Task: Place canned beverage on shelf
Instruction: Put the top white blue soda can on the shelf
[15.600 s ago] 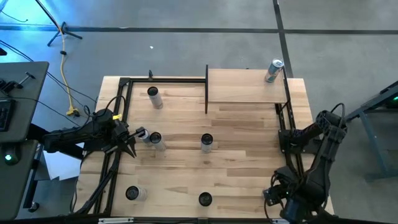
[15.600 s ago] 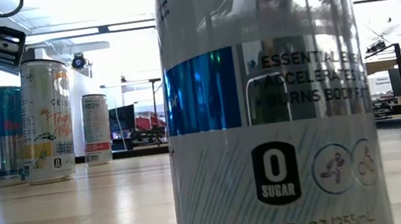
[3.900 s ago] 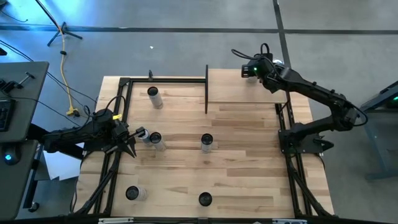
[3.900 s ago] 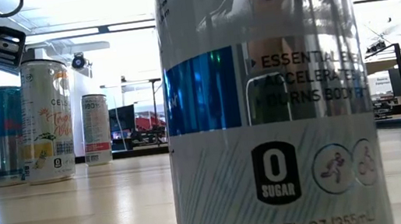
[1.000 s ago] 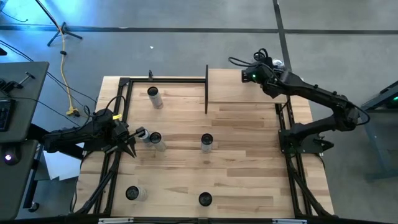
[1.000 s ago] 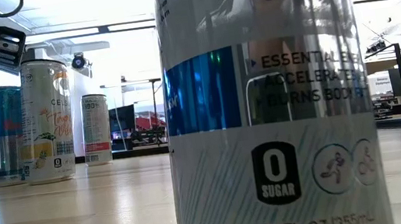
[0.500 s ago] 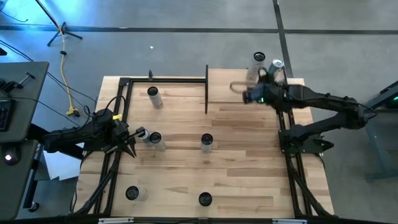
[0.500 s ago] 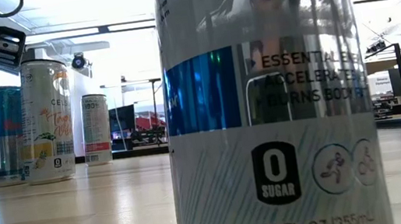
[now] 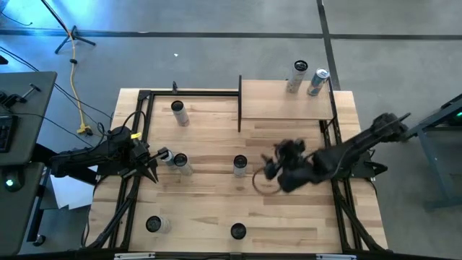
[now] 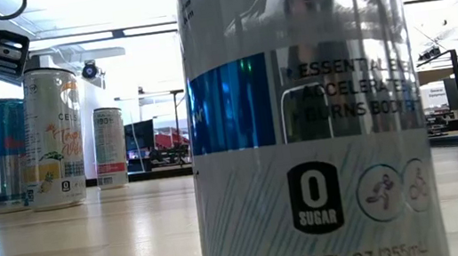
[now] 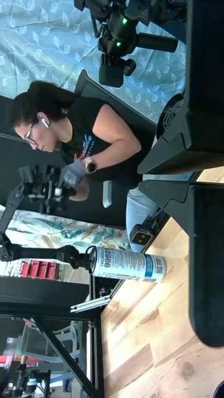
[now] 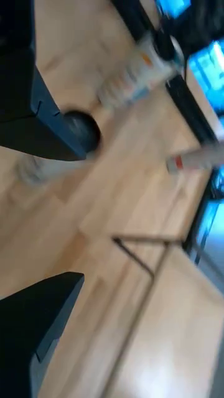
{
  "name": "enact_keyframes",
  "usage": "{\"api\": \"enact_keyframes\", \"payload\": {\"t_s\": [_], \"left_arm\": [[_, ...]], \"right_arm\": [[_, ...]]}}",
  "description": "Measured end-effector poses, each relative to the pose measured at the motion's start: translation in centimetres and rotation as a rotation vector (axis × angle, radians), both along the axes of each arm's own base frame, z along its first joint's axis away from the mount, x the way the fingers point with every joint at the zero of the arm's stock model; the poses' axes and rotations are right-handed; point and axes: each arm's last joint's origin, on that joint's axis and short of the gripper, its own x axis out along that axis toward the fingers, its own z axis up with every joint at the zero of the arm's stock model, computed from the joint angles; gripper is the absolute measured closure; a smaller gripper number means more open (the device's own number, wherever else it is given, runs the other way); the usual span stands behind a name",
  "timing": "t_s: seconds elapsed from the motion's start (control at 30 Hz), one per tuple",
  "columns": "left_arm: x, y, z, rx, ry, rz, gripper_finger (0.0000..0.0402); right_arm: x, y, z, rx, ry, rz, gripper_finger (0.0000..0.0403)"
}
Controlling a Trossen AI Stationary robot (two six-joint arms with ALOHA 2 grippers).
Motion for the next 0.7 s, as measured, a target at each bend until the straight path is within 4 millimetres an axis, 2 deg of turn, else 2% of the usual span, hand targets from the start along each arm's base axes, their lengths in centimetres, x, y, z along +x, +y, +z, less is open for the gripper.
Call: {"api": "enact_keyframes", "payload": {"t_s": [0.17,0.47,0.57,0.7], "left_arm": [[0.0,0.0,0.0,0.0,0.0,0.0,0.0398],[0.0,0.0,0.0,0.0,0.0,0.0,0.0398],[0.0,0.0,0.0,0.0,0.0,0.0,0.0398],[0.0,0.0,0.0,0.0,0.0,0.0,0.0398]], "right_arm": [[1.3,2.7,-1.4,0.023,-0.052,0.059,0.011],[3.9,4.9,-3.4,0.143,-0.062,0.121,0.011],[5.6,6.0,-2.9,0.14,-0.047,0.149,0.011],[7.8,7.4,-1.1,0.023,0.054,0.23,0.011]]}}
